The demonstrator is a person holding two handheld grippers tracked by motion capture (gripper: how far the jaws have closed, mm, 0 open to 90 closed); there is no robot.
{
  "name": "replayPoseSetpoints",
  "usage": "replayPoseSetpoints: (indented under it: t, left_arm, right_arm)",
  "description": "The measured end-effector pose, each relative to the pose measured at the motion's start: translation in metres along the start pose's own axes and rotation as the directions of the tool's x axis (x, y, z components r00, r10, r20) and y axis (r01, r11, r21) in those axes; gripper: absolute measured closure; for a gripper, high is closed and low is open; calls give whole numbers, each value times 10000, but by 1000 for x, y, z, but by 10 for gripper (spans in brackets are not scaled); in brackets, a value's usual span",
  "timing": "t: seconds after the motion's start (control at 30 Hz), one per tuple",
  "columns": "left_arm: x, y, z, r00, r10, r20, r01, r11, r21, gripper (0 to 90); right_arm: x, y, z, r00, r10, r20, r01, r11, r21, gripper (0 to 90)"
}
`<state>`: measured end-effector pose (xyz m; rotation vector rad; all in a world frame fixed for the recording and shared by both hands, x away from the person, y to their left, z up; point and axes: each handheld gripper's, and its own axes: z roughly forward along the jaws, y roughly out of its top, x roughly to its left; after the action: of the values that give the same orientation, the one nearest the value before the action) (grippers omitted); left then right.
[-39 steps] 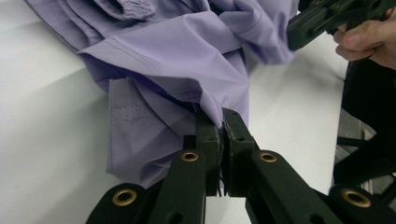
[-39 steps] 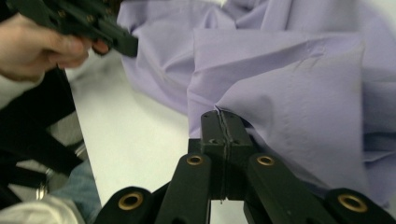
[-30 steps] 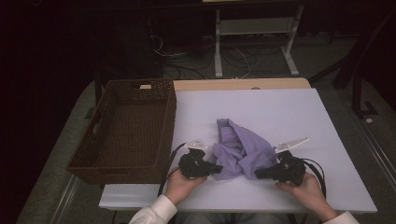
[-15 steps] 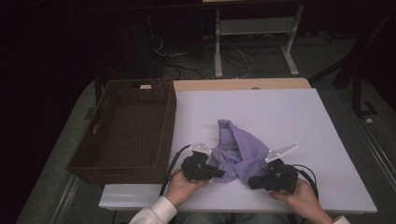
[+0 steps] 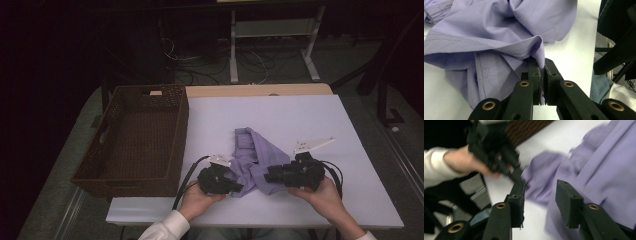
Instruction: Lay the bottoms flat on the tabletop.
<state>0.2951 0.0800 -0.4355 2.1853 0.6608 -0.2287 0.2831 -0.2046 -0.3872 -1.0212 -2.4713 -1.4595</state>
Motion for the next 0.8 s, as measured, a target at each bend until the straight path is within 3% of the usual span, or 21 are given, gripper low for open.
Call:
replayPoseSetpoints:
  t: [0.13,0.3,0.5,0.8]
  left_arm:
    - [-1,0,1,10000,31,28,-31,10000,14,852]
    - [-1,0,1,9999,102,62,-102,9999,20,852]
    - [-2,1,1,9999,99,77,-98,10000,-12,851]
    - [-3,1,3,9998,109,154,-109,9999,46,851]
  right_arm:
    - [-12,14,6,9986,-114,515,134,9991,-396,510]
    - [-31,27,20,9960,196,874,-146,9982,-583,463]
    - [-52,35,38,9942,496,950,-425,9963,-747,439]
    - [-62,40,50,9807,607,1861,-545,9978,-382,433]
